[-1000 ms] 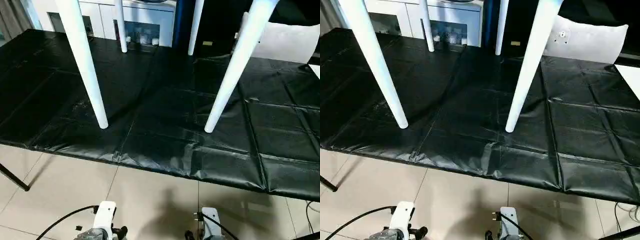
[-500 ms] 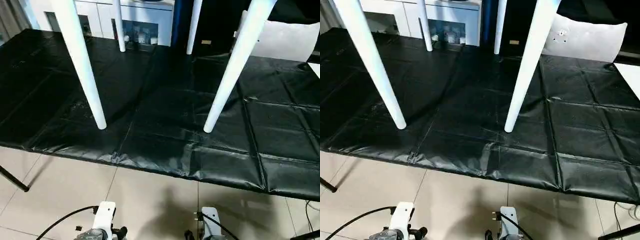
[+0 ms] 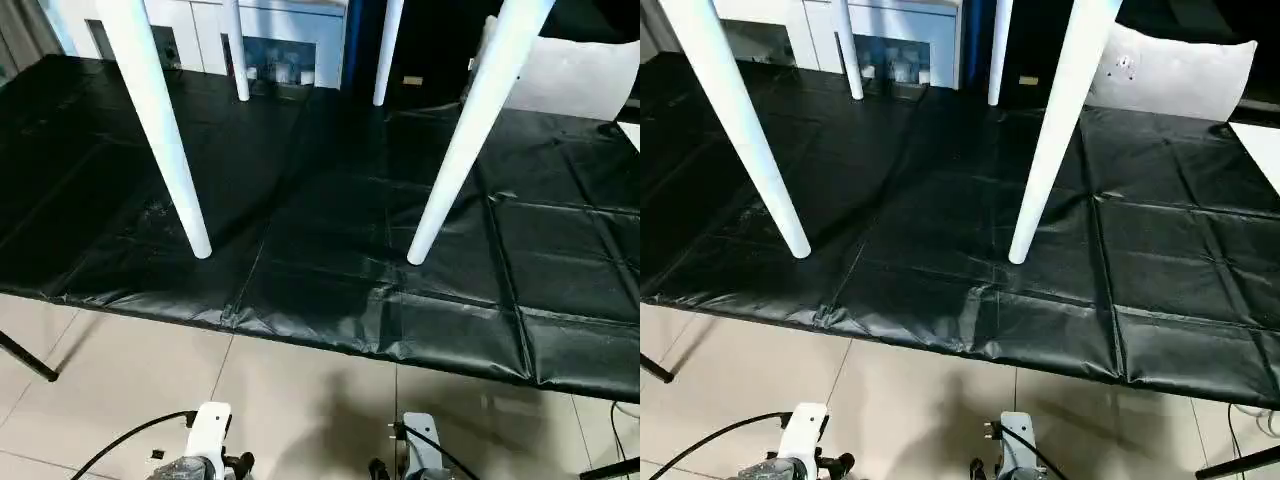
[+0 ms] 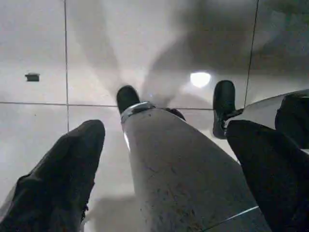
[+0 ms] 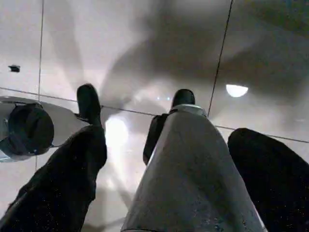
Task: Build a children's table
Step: Flip table
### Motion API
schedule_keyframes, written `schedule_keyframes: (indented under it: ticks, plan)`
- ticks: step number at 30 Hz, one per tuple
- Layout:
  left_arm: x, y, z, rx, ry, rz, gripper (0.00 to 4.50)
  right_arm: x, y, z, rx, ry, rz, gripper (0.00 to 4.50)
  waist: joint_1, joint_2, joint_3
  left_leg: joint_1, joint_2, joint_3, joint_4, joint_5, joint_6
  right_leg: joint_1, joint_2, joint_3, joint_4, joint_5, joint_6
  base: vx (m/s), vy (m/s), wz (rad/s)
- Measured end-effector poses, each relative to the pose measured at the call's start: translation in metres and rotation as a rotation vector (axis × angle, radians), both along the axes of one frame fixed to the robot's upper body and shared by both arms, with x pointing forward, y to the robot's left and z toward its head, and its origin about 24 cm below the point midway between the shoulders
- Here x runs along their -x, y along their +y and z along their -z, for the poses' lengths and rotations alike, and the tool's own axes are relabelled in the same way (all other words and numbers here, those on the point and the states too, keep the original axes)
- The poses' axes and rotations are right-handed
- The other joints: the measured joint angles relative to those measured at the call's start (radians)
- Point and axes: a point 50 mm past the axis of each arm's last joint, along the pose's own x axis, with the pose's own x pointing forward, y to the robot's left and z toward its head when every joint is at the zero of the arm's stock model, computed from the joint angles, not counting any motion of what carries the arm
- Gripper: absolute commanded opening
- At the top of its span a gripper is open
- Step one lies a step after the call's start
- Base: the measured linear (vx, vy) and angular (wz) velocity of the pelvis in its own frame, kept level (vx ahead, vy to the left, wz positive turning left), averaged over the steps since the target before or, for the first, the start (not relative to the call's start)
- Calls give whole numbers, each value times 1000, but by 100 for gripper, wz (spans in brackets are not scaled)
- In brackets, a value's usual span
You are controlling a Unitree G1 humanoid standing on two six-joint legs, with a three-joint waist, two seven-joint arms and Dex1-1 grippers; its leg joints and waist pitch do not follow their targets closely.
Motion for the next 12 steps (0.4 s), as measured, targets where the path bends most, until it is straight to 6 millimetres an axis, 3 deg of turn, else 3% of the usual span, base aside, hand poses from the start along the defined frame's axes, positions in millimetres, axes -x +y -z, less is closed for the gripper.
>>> schedule_keyframes:
  ticks: [12]
  plan:
    - [0, 1, 0, -1, 0, 0, 450, -1, 0, 0, 0, -2, -1, 443, 0, -1, 4, 0, 0, 2, -8, 0, 0, 0, 0, 0, -8, 0, 0, 0, 0, 0]
